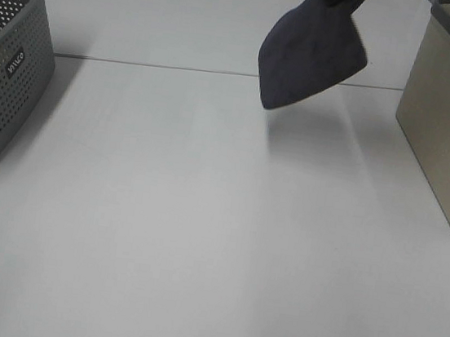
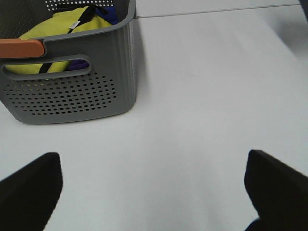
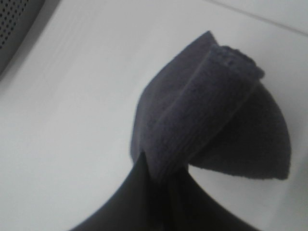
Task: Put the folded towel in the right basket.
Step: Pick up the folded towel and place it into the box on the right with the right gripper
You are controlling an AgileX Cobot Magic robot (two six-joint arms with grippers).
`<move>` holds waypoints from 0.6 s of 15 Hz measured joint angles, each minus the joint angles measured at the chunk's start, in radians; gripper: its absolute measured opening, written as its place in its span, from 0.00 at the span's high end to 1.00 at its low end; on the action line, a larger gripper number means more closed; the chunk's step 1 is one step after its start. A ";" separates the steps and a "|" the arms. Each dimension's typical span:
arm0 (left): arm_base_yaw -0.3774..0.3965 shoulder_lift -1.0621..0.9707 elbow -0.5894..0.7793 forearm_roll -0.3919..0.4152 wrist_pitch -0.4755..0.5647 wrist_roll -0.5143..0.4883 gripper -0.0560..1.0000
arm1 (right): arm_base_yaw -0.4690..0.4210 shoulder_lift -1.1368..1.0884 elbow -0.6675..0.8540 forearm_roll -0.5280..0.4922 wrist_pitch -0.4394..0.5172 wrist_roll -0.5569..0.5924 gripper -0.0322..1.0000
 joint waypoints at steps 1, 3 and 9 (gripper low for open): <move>0.000 0.000 0.000 0.000 0.000 0.000 0.02 | -0.038 -0.051 0.000 -0.008 0.007 0.011 0.94; 0.000 0.000 0.000 0.000 0.000 0.000 0.02 | -0.148 -0.140 0.000 -0.020 0.016 0.017 0.94; 0.000 0.000 0.000 0.000 0.000 0.000 0.02 | -0.443 -0.234 0.000 -0.028 0.023 0.017 0.94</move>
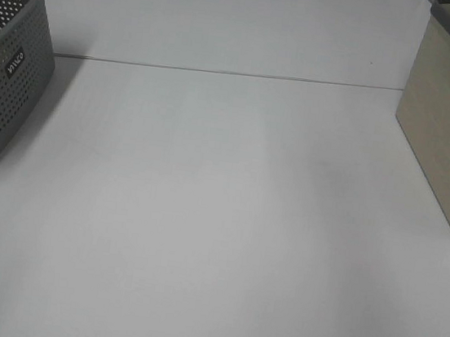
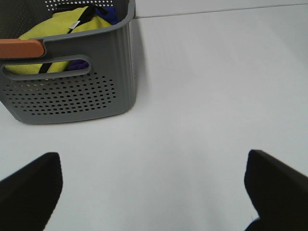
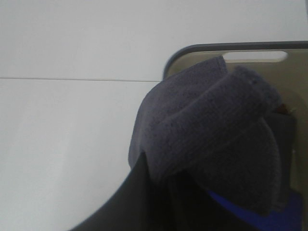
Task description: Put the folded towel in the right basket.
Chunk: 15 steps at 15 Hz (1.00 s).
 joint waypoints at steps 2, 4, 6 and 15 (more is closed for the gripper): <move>0.000 0.000 0.000 0.000 0.000 0.000 0.02 | -0.068 0.003 0.000 -0.003 0.001 0.005 0.94; 0.000 0.000 0.000 0.000 0.000 0.000 0.02 | -0.096 0.035 0.000 -0.007 0.001 0.016 0.94; 0.000 0.000 0.000 0.000 0.000 0.000 0.02 | -0.101 0.109 0.000 -0.032 0.000 0.023 0.91; 0.000 0.000 0.000 0.001 0.000 0.000 0.02 | -0.069 0.200 0.000 -0.047 -0.001 0.050 0.32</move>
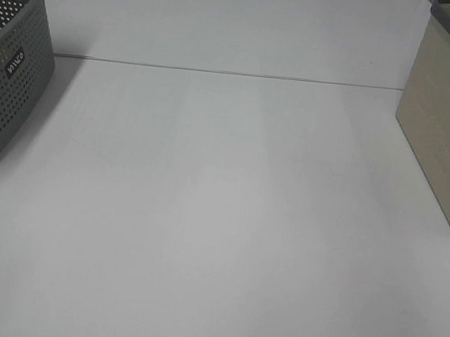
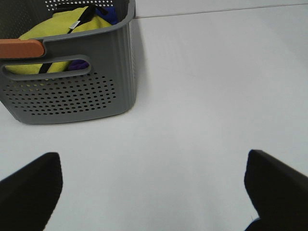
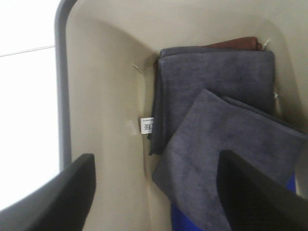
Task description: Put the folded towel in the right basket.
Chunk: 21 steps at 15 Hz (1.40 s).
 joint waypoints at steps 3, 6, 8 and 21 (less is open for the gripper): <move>0.000 0.000 0.000 0.000 0.000 0.000 0.02 | 0.110 -0.037 0.000 -0.010 0.000 0.014 0.31; 0.000 0.000 0.000 0.000 0.000 0.000 0.02 | 0.226 -0.088 0.000 -0.069 0.001 0.101 0.31; 0.000 0.000 0.000 0.000 0.000 0.000 0.02 | 0.294 -0.126 0.000 -0.119 0.001 0.141 0.31; 0.000 0.000 0.000 0.000 0.000 0.000 0.02 | 0.353 -0.882 1.054 -0.251 -0.002 0.211 0.31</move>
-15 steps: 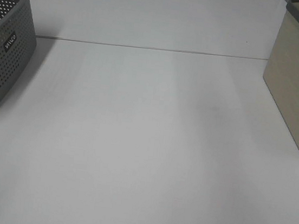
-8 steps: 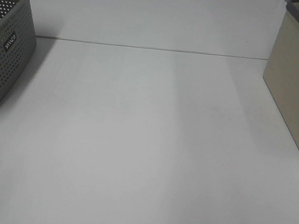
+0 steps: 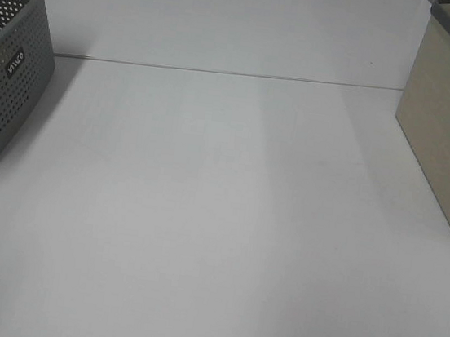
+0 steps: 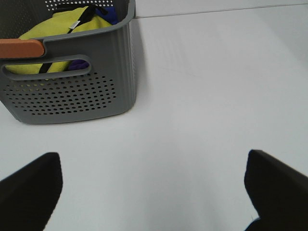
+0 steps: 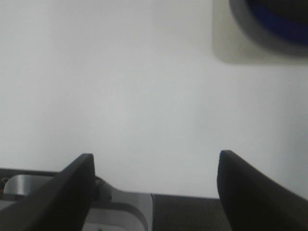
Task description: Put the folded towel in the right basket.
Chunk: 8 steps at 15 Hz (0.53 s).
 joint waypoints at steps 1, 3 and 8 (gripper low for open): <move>0.000 0.000 0.000 0.000 0.000 0.000 0.02 | 0.000 -0.030 0.044 0.000 0.000 0.001 0.31; 0.000 0.000 0.000 0.000 0.000 0.000 0.02 | 0.000 -0.261 0.320 -0.001 0.000 0.000 0.31; 0.000 0.000 0.000 0.000 0.000 0.000 0.02 | 0.000 -0.659 0.510 -0.005 -0.054 -0.006 0.31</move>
